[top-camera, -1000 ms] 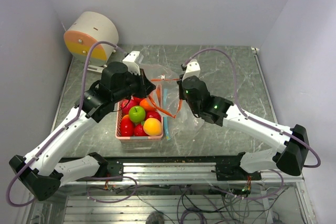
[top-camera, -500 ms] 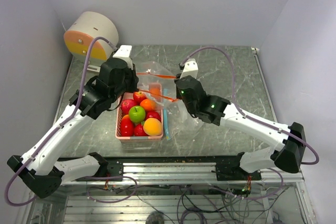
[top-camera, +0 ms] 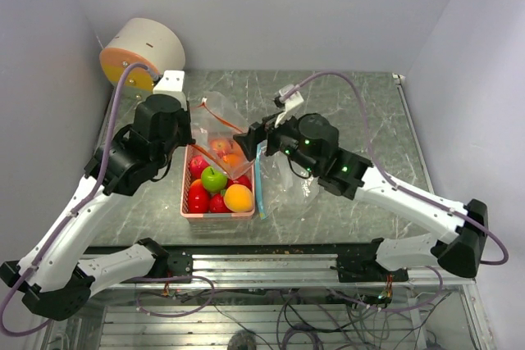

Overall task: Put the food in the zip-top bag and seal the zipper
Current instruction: Open the zipper of the food storage bag, then pick up the fake fruit from the bin.

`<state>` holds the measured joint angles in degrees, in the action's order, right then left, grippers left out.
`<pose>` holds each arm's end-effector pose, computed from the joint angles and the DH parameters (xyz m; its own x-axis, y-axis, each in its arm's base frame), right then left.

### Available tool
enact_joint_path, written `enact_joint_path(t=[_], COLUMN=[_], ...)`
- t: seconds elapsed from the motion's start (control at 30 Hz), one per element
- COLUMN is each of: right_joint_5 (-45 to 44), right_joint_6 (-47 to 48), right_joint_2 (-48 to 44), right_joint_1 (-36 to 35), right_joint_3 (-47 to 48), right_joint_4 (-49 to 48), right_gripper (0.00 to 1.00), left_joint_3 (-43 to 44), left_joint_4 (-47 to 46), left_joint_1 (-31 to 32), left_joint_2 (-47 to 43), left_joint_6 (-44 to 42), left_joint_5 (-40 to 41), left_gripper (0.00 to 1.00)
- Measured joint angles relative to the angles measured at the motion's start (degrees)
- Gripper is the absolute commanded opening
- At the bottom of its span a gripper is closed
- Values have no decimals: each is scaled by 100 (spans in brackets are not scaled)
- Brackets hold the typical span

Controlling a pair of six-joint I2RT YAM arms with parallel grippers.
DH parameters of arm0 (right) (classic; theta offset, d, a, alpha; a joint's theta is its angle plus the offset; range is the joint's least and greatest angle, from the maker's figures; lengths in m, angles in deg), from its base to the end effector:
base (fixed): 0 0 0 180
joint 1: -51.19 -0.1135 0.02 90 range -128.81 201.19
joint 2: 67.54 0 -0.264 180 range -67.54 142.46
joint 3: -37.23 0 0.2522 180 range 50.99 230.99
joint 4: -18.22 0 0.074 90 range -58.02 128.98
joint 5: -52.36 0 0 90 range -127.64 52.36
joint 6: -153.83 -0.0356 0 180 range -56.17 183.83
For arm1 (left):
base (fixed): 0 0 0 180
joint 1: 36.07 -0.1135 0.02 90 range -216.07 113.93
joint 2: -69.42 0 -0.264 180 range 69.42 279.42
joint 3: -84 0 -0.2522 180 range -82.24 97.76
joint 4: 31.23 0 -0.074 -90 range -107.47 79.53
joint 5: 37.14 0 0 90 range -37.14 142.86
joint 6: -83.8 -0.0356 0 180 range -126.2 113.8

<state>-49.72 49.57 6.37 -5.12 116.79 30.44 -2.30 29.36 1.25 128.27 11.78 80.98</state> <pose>0.1759 0.2504 0.3795 -0.2335 0.0840 -0.9687 -0.6612 0.7168 0.2215 0.1576 -0.0990 0.4378 -0.3893 -0.0455 -0.9200 0.0808 0.9932 -0.0834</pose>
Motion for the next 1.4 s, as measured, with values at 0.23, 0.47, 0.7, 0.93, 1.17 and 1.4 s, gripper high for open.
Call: enact_joint_path(t=[0.23,0.47,0.7,0.93,1.17,1.4], right_joint_5=[431,925,662,516,614,551], right_joint_6=[11,-52,-203,-321,-313,-363], right_joint_2=[-920,-1626,-857,-256,282,804], right_joint_1=[0,0,0,-2,-345,-874], right_joint_3=[-4,-297,-118,-389,-457,-505], right_joint_4=[-114,-201,262,861,1062,1318], right_gripper=[100,100,100,99,100,100], left_joint_3=[-17,-17,129,138,70,-96], left_joint_4=[267,444,632,968,1327,1445], left_joint_1=[2,0,0,0,0,0], left_joint_2=[-79,-249,-391,-358,-385,-535], left_joint_6=[-17,-17,-4,50,258,352], left_joint_5=[407,763,1032,1556,1980,2072], left_gripper=[7,7,7,7,7,7])
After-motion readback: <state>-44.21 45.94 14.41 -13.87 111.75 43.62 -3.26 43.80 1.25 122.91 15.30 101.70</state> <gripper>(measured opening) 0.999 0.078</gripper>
